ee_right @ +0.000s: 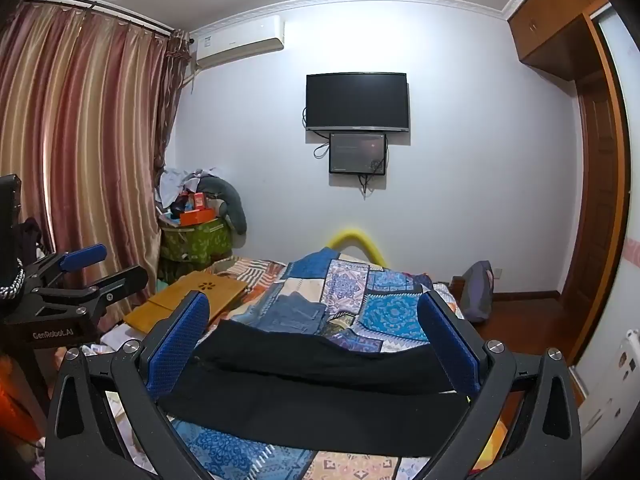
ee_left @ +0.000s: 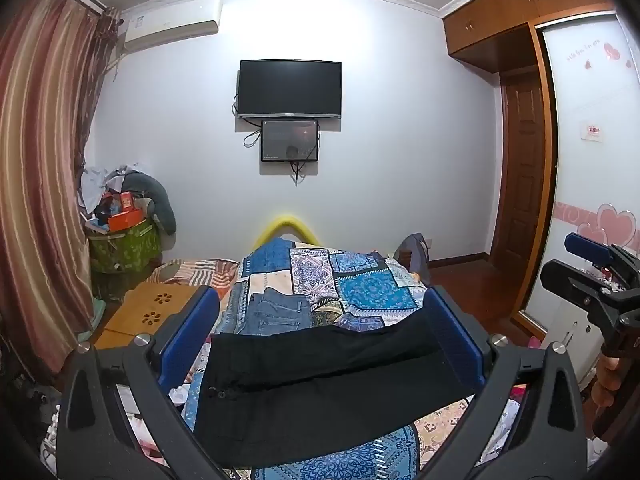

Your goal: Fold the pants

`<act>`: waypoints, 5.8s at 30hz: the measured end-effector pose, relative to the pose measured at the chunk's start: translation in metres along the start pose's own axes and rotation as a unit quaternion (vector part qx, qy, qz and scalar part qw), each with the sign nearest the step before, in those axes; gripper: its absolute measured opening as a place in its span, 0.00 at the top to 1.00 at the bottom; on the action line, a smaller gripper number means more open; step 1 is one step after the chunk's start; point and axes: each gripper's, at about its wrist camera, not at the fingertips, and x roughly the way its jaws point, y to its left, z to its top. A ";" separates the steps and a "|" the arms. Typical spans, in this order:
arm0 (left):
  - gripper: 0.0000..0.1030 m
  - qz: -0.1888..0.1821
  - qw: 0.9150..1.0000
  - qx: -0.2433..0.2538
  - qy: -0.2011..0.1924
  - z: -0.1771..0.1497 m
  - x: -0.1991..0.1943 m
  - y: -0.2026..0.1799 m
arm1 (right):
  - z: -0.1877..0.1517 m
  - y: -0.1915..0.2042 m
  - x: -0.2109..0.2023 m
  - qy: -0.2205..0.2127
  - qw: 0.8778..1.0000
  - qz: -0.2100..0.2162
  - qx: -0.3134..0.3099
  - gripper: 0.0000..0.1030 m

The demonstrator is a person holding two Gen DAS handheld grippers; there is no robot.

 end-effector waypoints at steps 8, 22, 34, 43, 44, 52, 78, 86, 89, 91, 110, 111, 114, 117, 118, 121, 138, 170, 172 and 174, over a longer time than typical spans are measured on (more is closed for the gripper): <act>0.00 0.006 1.000 0.009 -0.009 0.002 -0.001 -0.002 | -0.003 0.000 0.005 -0.005 1.000 -0.003 0.001 0.00; 0.00 0.006 1.000 0.010 -0.011 0.003 -0.005 -0.011 | -0.004 0.002 0.005 -0.007 1.000 -0.002 0.002 0.00; 0.00 0.010 1.000 0.007 -0.019 0.000 -0.010 -0.007 | -0.002 0.004 0.004 -0.010 1.000 0.001 -0.002 0.00; 0.00 0.010 1.000 0.005 -0.020 0.002 -0.012 -0.009 | -0.004 0.004 0.004 -0.012 1.000 0.002 -0.002 0.00; 0.00 0.010 1.000 0.005 -0.020 0.002 -0.012 -0.010 | -0.004 0.004 0.004 -0.012 1.000 0.002 -0.001 0.00; 0.00 0.007 1.000 0.005 -0.020 0.002 -0.013 -0.010 | -0.005 0.001 0.004 -0.008 1.000 0.007 0.000 0.00; 0.00 -0.005 1.000 0.006 -0.003 -0.006 0.005 0.004 | -0.008 -0.004 0.013 0.003 1.000 -0.001 0.004 0.00; 0.00 0.000 0.999 -0.002 0.053 -0.016 0.064 0.035 | -0.025 -0.025 0.055 0.040 0.999 -0.031 -0.003 0.00; 0.00 0.011 0.997 -0.014 0.082 -0.021 0.095 0.056 | -0.035 -0.036 0.071 0.044 0.998 -0.042 0.004 0.00; 0.00 0.023 0.995 -0.016 0.093 -0.025 0.114 0.070 | -0.044 -0.043 0.087 0.064 0.997 -0.047 0.005 0.00; 0.00 0.126 0.961 -0.026 0.245 -0.115 0.329 0.196 | -0.123 -0.112 0.243 0.252 0.967 -0.043 0.023 0.00; 0.00 0.130 0.958 -0.020 0.255 -0.124 0.343 0.200 | -0.126 -0.115 0.251 0.257 0.965 -0.043 0.021 0.00; 0.00 0.131 0.949 -0.023 0.285 -0.143 0.375 0.212 | -0.134 -0.119 0.276 0.274 0.961 -0.029 0.012 0.01; 0.00 0.132 0.939 -0.035 0.317 -0.167 0.411 0.227 | -0.142 -0.127 0.300 0.286 0.958 -0.020 0.014 0.01; 0.00 0.135 0.936 -0.037 0.323 -0.173 0.419 0.230 | -0.145 -0.129 0.306 0.292 0.956 -0.019 0.015 0.01; 0.04 0.143 0.928 -0.042 0.342 -0.192 0.448 0.243 | -0.152 -0.144 0.326 0.303 0.953 -0.019 0.018 0.01; 0.61 0.132 0.917 -0.021 0.376 -0.224 0.496 0.235 | -0.190 -0.300 0.398 0.356 0.921 -0.135 0.085 0.23; 0.41 0.100 0.912 -0.052 0.395 -0.191 0.515 0.268 | -0.134 -0.183 0.407 0.304 0.952 0.026 -0.017 0.23; 0.41 0.098 0.904 -0.055 0.412 -0.196 0.524 0.268 | -0.134 -0.155 0.420 0.308 0.949 0.067 -0.032 0.23; 0.41 0.096 0.897 -0.055 0.427 -0.203 0.531 0.267 | -0.138 -0.131 0.432 0.316 0.942 0.106 -0.042 0.23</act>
